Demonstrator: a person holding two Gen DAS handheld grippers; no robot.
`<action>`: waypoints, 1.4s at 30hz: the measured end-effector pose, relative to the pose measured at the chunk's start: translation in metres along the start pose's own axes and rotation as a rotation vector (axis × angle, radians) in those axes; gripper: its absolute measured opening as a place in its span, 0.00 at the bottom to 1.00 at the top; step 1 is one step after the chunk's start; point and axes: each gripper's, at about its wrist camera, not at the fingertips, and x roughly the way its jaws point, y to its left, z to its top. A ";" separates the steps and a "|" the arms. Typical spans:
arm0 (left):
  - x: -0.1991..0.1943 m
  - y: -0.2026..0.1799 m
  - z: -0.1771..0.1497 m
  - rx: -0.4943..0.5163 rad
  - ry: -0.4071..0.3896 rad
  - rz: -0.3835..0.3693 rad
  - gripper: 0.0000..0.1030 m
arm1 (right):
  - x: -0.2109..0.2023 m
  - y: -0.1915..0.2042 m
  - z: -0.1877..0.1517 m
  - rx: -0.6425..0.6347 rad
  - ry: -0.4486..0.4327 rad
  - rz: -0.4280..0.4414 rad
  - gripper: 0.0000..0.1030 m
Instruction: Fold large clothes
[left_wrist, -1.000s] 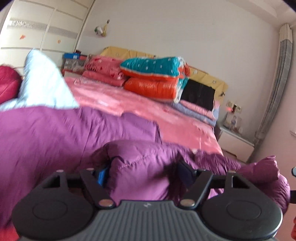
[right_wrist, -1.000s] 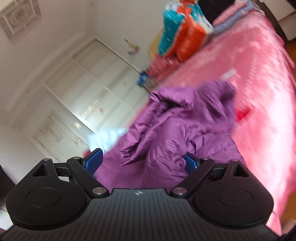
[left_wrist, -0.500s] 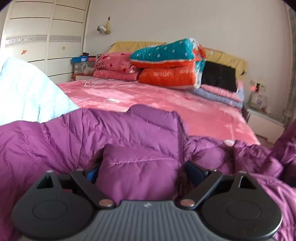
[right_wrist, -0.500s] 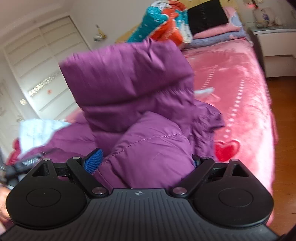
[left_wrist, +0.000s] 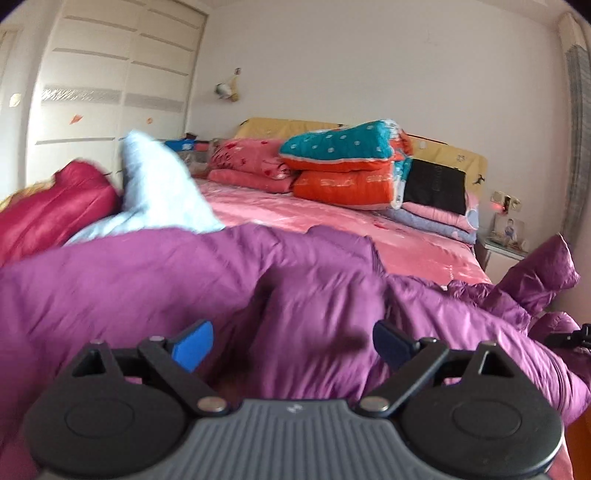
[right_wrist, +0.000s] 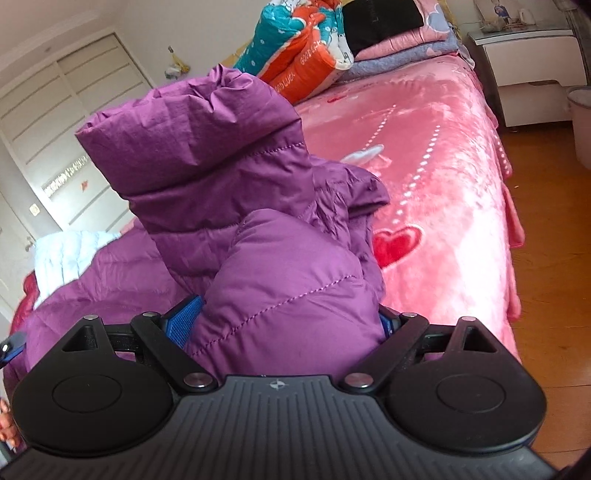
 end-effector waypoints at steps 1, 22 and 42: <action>-0.004 0.004 -0.004 -0.007 0.010 -0.017 0.91 | 0.000 -0.001 0.000 0.001 0.006 -0.009 1.00; 0.035 -0.007 -0.004 -0.012 0.238 -0.301 0.25 | -0.029 -0.016 -0.043 0.146 0.239 0.189 0.89; -0.043 0.009 0.070 -0.374 0.155 -0.307 0.16 | -0.114 -0.009 -0.016 0.695 0.032 0.455 0.48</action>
